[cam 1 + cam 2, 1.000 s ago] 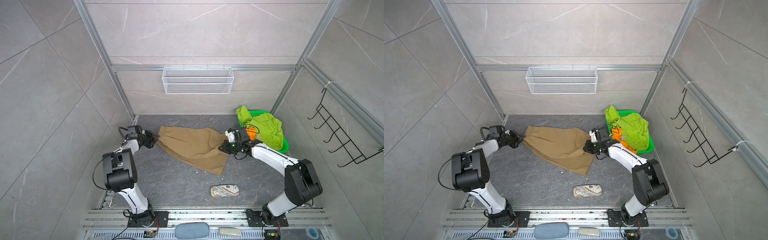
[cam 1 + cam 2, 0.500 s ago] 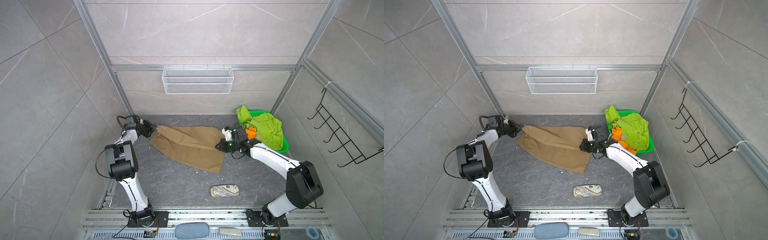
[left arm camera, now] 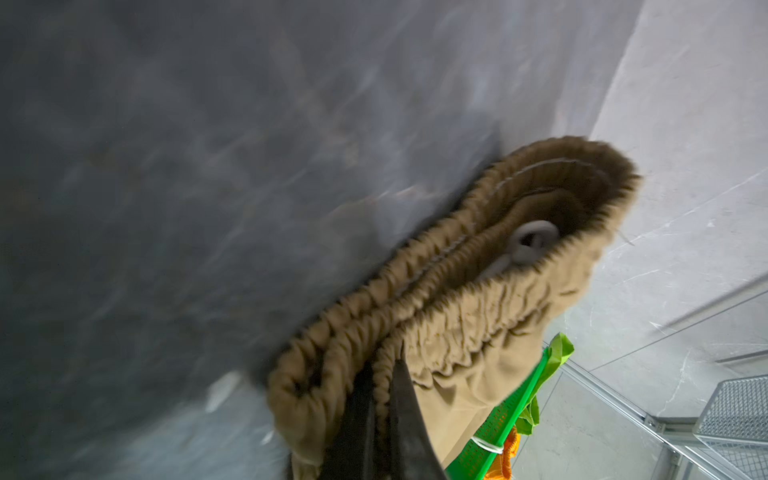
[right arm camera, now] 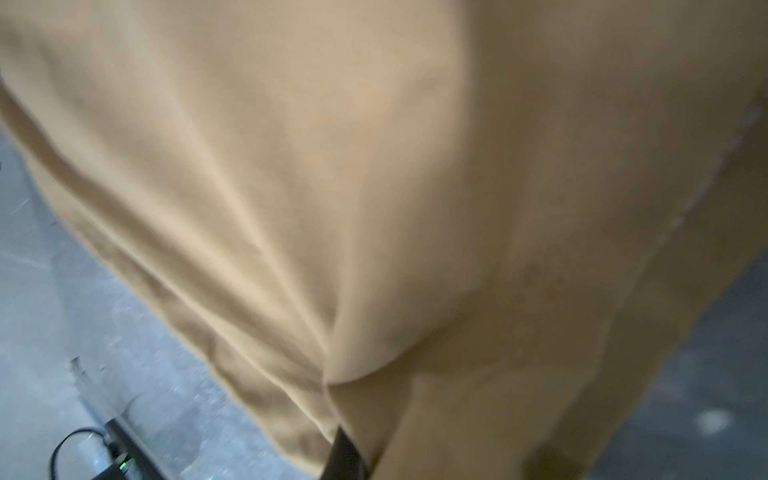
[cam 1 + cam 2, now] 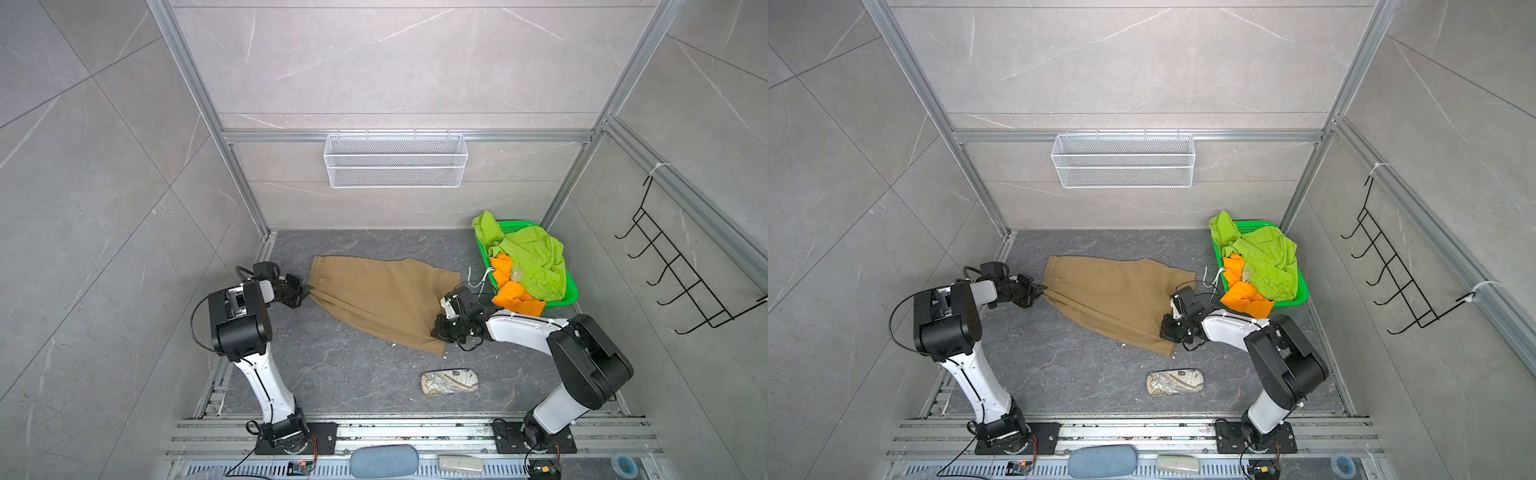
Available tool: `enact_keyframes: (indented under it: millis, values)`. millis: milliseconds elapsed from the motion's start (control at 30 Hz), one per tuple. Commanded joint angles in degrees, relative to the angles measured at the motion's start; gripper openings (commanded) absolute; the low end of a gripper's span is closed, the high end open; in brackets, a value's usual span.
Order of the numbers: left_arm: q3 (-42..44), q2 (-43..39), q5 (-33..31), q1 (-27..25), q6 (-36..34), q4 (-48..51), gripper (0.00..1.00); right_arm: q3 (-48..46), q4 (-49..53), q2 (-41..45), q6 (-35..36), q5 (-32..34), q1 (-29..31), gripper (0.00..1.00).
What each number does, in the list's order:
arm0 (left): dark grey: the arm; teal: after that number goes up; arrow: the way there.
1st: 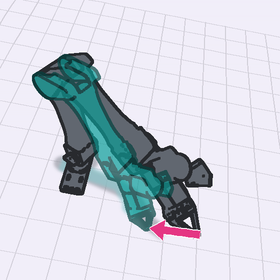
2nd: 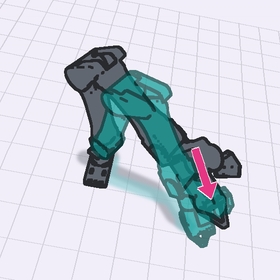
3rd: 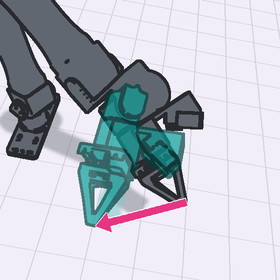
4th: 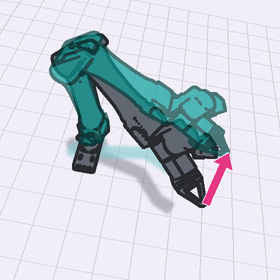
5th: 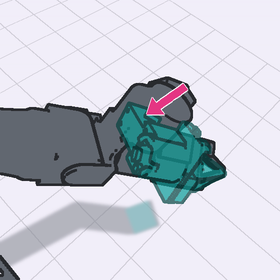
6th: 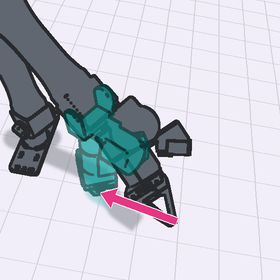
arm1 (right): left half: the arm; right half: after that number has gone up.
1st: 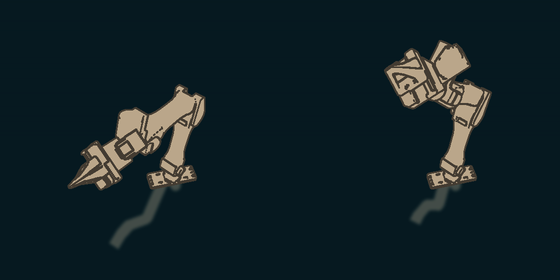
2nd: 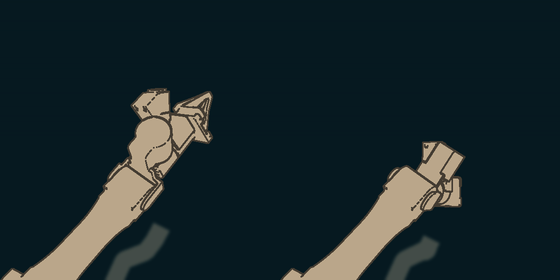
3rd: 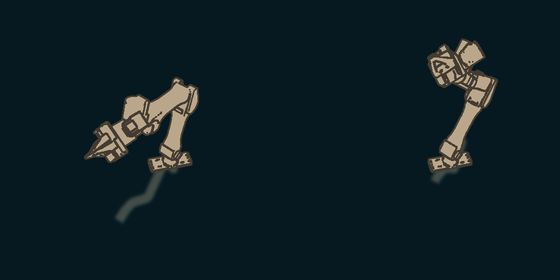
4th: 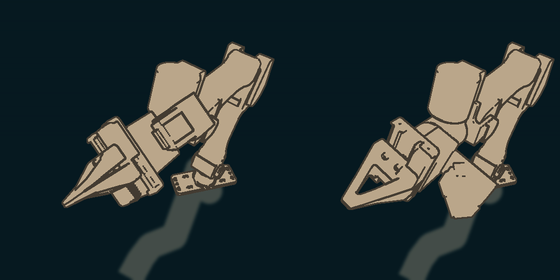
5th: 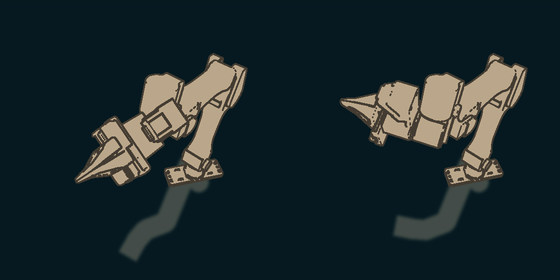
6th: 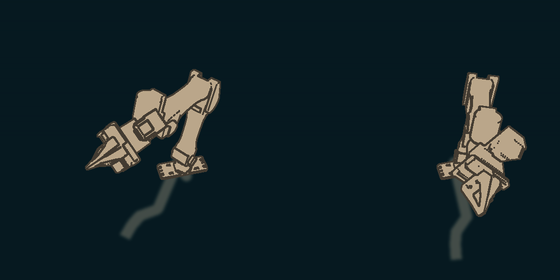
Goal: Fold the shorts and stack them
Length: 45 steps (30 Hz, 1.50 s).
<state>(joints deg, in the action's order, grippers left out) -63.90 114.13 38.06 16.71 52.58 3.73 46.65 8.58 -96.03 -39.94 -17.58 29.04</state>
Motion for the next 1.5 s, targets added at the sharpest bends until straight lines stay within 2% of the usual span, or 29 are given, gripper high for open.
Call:
enact_keyframes:
  millis: [0,133,233,367,667,800,1067,1200,1267,1333,1400,1467]
  values:
    - [6.3,-4.1,-1.5,0.4,1.7,-3.4,0.0,4.2,3.4,-4.0,4.8,3.3,-4.2,0.0]
    - [14.0,-7.7,0.4,0.0,5.4,-9.5,0.0,13.2,8.2,-8.3,9.4,3.7,-7.9,0.0]
    - [16.8,-11.2,1.4,0.0,6.5,-11.1,0.0,17.6,11.3,-7.3,10.3,2.7,-8.7,0.0]
    - [16.1,-13.4,2.1,0.0,6.2,-9.3,0.0,16.7,12.0,-4.8,9.2,2.3,-8.7,0.09]
    - [15.0,-16.0,2.9,-2.4,7.7,-9.5,0.0,12.3,9.5,-3.8,7.3,1.3,-9.8,0.38]
    - [14.7,-16.7,3.2,-2.3,7.5,-9.0,0.0,10.6,9.4,-2.5,7.7,1.3,-11.8,0.44]
    - [13.8,-17.1,3.8,-2.4,8.2,-9.0,0.0,8.7,6.9,-2.0,7.6,-0.6,-17.0,0.44]
    - [13.7,-17.0,3.9,-2.4,8.0,-8.9,0.0,9.6,4.9,-4.2,6.9,-1.9,-17.7,0.34]
    - [13.8,-16.9,4.1,-2.3,8.0,-8.9,0.0,10.3,4.1,-5.2,6.4,-2.3,-17.7,0.24]
    - [14.0,-17.0,4.2,-2.3,7.8,-8.9,0.0,10.6,3.7,-5.4,6.0,-2.6,-17.7,0.19]
    - [14.0,-16.9,4.2,-2.3,7.7,-8.8,0.0,11.4,4.0,-5.2,6.0,-2.6,-17.7,0.2]
    - [14.2,-16.9,4.3,-2.4,7.7,-9.0,0.0,12.0,5.1,-4.4,6.1,-2.2,-17.8,0.27]
